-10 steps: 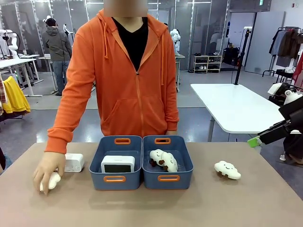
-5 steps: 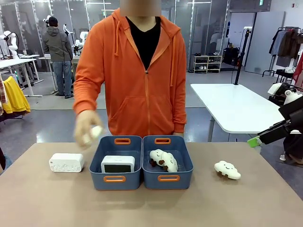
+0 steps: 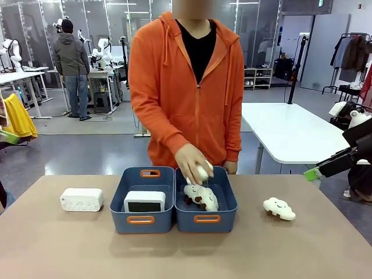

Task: Sort the digital clocks into the basket.
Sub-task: Pick up the Digital clock from the table and place it into the empty Plastic storage basket.

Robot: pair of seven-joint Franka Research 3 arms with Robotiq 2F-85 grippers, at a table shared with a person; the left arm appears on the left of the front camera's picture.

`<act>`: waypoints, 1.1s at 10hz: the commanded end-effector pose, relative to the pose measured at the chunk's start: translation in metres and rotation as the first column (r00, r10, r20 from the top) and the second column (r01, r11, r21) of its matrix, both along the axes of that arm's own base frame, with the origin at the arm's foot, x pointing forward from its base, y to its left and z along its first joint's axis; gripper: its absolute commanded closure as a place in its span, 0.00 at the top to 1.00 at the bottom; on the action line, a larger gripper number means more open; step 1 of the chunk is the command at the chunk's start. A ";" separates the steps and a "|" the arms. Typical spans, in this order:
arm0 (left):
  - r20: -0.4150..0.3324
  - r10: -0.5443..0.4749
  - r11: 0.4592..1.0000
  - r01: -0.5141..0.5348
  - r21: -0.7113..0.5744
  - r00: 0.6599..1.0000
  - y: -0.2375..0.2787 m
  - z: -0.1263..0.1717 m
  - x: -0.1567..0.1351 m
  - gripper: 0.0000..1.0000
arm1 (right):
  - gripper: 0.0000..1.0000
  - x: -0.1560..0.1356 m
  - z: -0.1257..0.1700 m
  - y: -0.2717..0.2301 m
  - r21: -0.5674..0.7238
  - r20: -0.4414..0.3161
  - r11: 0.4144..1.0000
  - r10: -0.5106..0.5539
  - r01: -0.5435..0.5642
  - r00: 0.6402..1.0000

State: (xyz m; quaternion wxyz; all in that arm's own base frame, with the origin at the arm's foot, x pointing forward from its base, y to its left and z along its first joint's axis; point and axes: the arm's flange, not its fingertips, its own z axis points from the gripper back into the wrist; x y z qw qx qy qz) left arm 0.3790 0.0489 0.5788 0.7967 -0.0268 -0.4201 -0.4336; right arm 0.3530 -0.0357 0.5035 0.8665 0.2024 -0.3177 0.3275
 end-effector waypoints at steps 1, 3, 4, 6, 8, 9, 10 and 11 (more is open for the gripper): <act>-0.083 -0.086 0.955 0.106 0.278 0.993 -0.043 -0.028 0.040 1.00 | 0.98 -0.002 0.000 -0.001 -0.004 -0.009 1.000 -0.001 0.001 1.000; -0.092 -0.126 0.868 0.155 0.473 0.988 -0.087 -0.063 0.063 1.00 | 0.98 -0.002 0.000 -0.001 -0.004 -0.009 1.000 -0.001 0.001 1.000; -0.084 -0.155 0.839 0.176 0.515 0.984 -0.105 -0.075 0.073 1.00 | 0.98 -0.002 0.000 -0.001 -0.004 -0.009 1.000 -0.001 0.001 1.000; -0.212 -0.166 0.782 0.259 0.567 0.963 -0.129 -0.101 0.106 1.00 | 0.98 -0.002 0.000 -0.001 -0.004 -0.009 1.000 -0.001 0.001 1.000; -0.455 -0.122 0.783 0.367 0.501 0.882 -0.135 -0.115 0.133 1.00 | 0.98 -0.002 0.000 -0.001 -0.004 -0.009 1.000 -0.001 0.001 1.000; -0.499 -0.126 0.769 0.402 0.497 0.858 -0.138 -0.125 0.148 1.00 | 0.98 -0.002 0.000 -0.001 -0.004 -0.009 1.000 -0.001 0.001 1.000; -0.512 -0.127 0.739 0.426 0.522 0.849 -0.140 -0.135 0.154 1.00 | 0.98 -0.002 0.000 -0.001 -0.004 -0.009 1.000 -0.001 0.001 1.000; -0.532 -0.127 0.739 0.437 0.512 0.837 -0.142 -0.145 0.160 1.00 | 0.98 -0.002 0.000 -0.001 -0.004 -0.009 1.000 -0.001 0.001 1.000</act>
